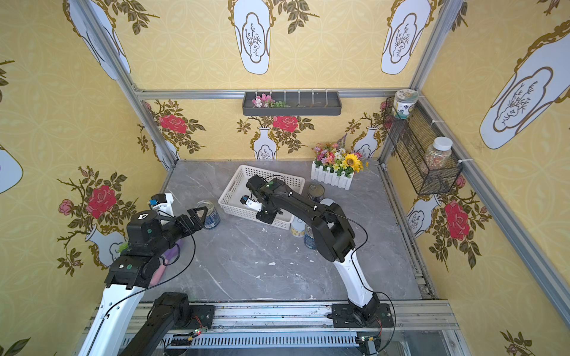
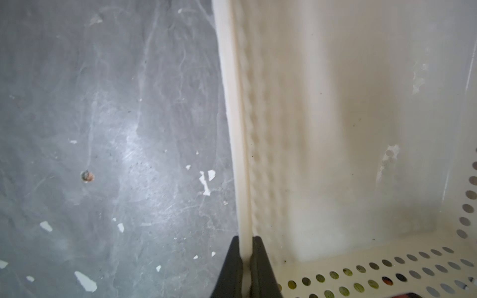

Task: Put the canned food in the basket
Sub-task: Move the basket to the center of the board.

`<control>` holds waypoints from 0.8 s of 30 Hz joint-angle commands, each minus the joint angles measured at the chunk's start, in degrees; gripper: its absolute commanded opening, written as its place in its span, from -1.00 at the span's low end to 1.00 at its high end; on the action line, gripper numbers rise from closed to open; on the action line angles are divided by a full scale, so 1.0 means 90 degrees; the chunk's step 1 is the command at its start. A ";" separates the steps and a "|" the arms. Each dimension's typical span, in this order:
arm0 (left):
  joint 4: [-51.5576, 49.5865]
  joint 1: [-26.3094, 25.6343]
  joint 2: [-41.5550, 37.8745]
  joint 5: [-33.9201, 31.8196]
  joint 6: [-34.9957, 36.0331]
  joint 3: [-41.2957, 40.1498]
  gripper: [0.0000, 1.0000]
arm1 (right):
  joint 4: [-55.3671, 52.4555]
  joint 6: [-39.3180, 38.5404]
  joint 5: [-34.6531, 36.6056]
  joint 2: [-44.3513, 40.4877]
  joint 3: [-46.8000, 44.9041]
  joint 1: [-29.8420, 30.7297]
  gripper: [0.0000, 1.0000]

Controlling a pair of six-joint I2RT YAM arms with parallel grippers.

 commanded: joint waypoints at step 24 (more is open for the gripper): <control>-0.0002 0.0010 0.0365 -0.0022 0.0083 0.0012 1.00 | 0.0781 -0.0017 0.0084 -0.1855 -0.2941 0.1681 -1.00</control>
